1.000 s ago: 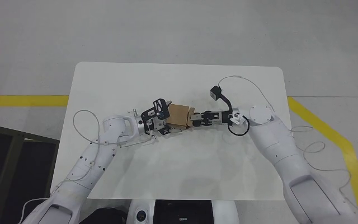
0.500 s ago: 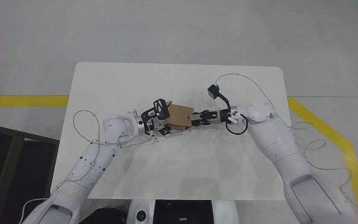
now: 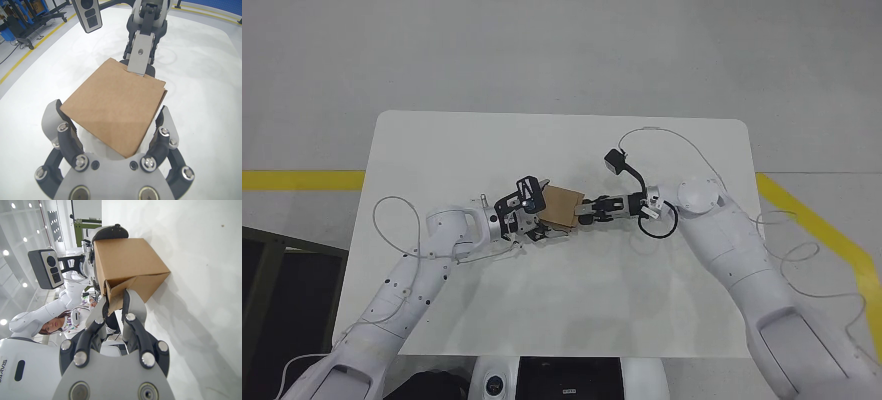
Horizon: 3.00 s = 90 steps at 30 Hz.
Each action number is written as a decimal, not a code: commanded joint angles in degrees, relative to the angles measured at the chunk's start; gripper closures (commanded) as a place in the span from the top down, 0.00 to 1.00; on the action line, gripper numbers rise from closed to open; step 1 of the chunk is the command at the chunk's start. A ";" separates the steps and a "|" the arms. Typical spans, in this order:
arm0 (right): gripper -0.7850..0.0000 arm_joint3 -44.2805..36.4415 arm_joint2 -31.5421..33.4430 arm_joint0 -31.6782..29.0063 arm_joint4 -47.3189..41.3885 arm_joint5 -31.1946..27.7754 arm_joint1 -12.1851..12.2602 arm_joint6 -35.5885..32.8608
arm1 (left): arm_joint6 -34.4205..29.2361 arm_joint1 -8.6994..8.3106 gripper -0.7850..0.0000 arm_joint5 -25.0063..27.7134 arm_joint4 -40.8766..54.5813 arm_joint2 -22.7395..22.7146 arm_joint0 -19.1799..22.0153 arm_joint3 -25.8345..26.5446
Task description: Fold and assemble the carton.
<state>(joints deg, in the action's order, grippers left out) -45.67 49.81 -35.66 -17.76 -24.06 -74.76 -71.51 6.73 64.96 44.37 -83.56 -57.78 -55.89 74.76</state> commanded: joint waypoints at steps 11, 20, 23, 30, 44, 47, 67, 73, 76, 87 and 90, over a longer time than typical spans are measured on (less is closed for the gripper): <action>0.35 -1.14 2.68 -0.43 -0.91 -0.92 1.12 -2.02 | -0.08 -0.01 1.00 -0.04 0.05 -0.13 0.07 -0.44; 0.09 -3.90 4.83 -2.27 -0.06 0.02 2.40 -2.18 | -0.14 -0.03 1.00 -0.15 0.02 -0.22 0.01 -0.41; 0.00 -4.30 5.07 -2.73 0.20 0.33 2.60 -1.96 | -0.26 -0.05 1.00 -0.03 0.01 -0.25 -0.01 -0.28; 0.00 -4.71 4.35 -3.25 0.66 1.10 2.51 -1.61 | -0.48 -0.06 1.00 0.08 0.03 -0.23 -0.04 0.04; 0.00 -2.10 0.51 -1.14 -0.83 0.26 0.51 -1.22 | -0.40 -0.09 1.00 0.02 0.11 -0.34 -0.20 -0.21; 0.00 -1.10 0.19 -0.59 -1.05 -0.30 0.24 -1.32 | -0.36 -0.11 1.00 0.06 0.08 -0.37 -0.20 -0.23; 0.42 -0.92 4.52 -1.11 -1.20 -2.81 2.05 -2.48 | -2.33 -1.45 1.00 1.50 4.12 -5.62 -3.26 0.06; 1.00 -5.13 8.23 -3.45 -0.72 -5.97 3.87 -2.74 | -3.20 -2.95 1.00 0.90 8.55 -12.30 -8.33 5.26; 1.00 -7.53 10.06 -4.75 -0.16 -7.26 4.80 -1.45 | -3.74 -3.51 1.00 0.66 10.84 -15.30 -10.33 8.47; 1.00 -12.64 19.00 -7.67 3.51 -17.16 8.97 8.45 | -9.91 -4.31 1.00 -3.23 16.07 -21.24 -8.57 12.17; 1.00 -13.57 22.07 -8.14 6.01 -20.31 10.36 11.60 | -11.76 -4.31 1.00 -3.91 17.08 -21.54 -6.58 10.43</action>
<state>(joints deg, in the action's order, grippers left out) -59.04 70.70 -43.65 -12.68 -43.29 -64.89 -60.98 -4.43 60.65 40.65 -66.76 -79.26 -63.20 85.80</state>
